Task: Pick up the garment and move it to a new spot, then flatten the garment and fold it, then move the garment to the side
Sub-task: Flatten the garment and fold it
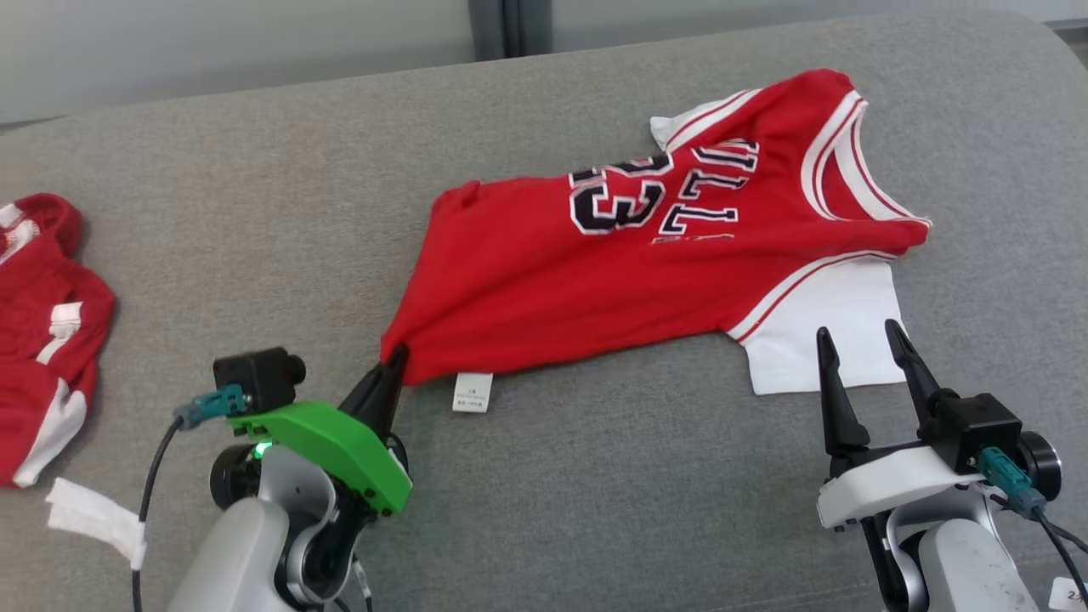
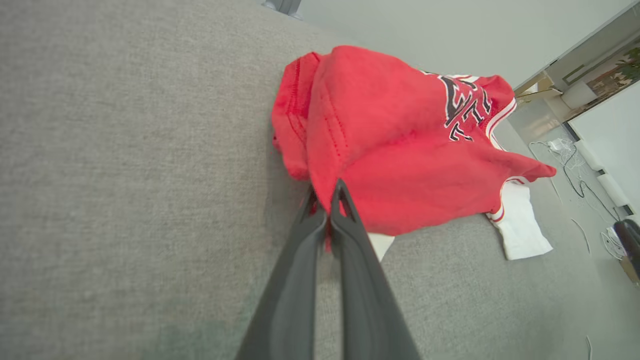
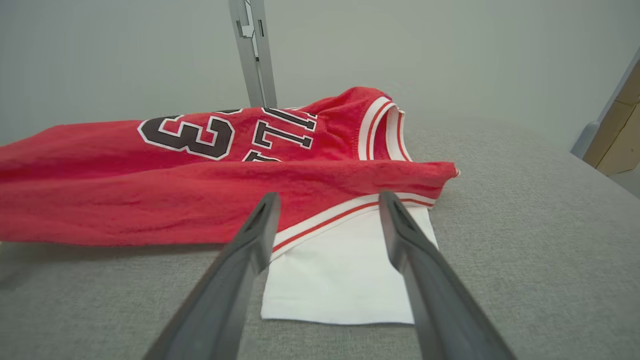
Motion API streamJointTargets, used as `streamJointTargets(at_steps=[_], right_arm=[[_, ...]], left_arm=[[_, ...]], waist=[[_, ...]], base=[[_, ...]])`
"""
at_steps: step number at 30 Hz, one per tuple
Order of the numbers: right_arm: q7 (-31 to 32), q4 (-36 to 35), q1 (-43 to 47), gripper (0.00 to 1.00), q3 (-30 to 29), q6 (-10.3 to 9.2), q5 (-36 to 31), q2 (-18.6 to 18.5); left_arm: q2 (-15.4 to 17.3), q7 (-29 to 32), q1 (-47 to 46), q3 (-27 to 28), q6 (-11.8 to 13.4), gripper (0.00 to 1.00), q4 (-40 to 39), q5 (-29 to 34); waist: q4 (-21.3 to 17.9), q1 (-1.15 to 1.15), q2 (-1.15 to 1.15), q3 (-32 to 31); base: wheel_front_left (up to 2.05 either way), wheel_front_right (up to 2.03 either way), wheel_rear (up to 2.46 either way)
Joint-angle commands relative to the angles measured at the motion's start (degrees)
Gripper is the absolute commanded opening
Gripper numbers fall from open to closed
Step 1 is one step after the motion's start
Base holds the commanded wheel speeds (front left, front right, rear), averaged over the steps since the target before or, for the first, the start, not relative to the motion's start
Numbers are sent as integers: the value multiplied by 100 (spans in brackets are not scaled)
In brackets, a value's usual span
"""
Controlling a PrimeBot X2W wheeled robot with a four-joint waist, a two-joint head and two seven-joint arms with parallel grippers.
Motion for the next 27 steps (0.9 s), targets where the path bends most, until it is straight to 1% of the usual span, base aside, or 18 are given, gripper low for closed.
streamJointTargets(at_steps=[1, 4, 6, 7, 8, 9, 10, 11, 12, 15, 19, 23, 25, 27], right_arm=[[19, -28, 63, 100, -2, -10, -18, -10], [54, -51, 86, 100, 26, -10, -12, -10], [78, -59, 64, 100, 68, -10, 8, -9], [81, -57, 49, 100, 100, -10, 19, -9], [87, -56, 32, 100, 131, -10, 30, -9], [79, -56, 16, 100, 149, -10, 44, -11], [78, -62, 2, 100, 173, -10, 62, -11], [81, -63, -13, 100, 191, -10, 70, -13], [89, -71, -25, 100, 218, -10, 72, -10], [92, -98, -51, 100, 210, -10, 79, -11], [74, -145, -27, 100, 92, -10, 65, -7], [68, -181, 58, 100, -61, -10, 63, -10], [59, -207, 101, 100, -165, -10, 71, -10], [60, -239, 130, 100, -239, -10, 57, -8]], left_arm=[[93, 75, 247, 17, 124, 0, -218, -23], [198, 227, 563, 23, 310, 0, -571, -30], [219, 249, 585, -11, 353, 0, -533, 18], [249, 249, 542, -47, 361, 7, -444, 85], [234, 204, 449, -64, 347, 29, -311, 125], [201, 156, 363, -55, 329, 40, -177, 144], [173, 68, 250, -54, 331, 58, 2, 198], [154, 4, 181, -57, 341, 91, 183, 236], [155, -93, 104, -62, 344, 100, 412, 301], [160, -512, -107, -54, 367, 100, 921, 527], [163, -1057, -201, 30, 379, 100, 1344, 635], [195, -1796, -92, 116, 384, 100, 1384, 812], [231, -2065, 7, 148, 361, 100, 1285, 945], [258, -2201, 129, 196, 387, 100, 1093, 1080]], waist=[[297, 0, 0, -247], [335, 0, 0, -281], [314, 0, 0, -281], [286, 0, 0, -283], [247, 0, 0, -280], [206, 0, 0, -276], [158, 0, 0, -267], [112, 0, 0, -262], [54, 0, 0, -254], [-97, 0, 0, -240], [-156, 0, 0, -240], [-71, 0, 0, -290], [13, 0, 0, -332], [100, 0, 0, -391]], base=[[0, 0, 0], [0, 0, 0], [0, 0, 0], [0, 0, 0], [0, 0, 0], [0, 0, 0], [0, 0, 0], [0, 0, 0], [0, 0, 0], [0, 0, 0], [0, 0, 0], [0, 0, 0], [0, 0, 0], [0, 0, 0]])
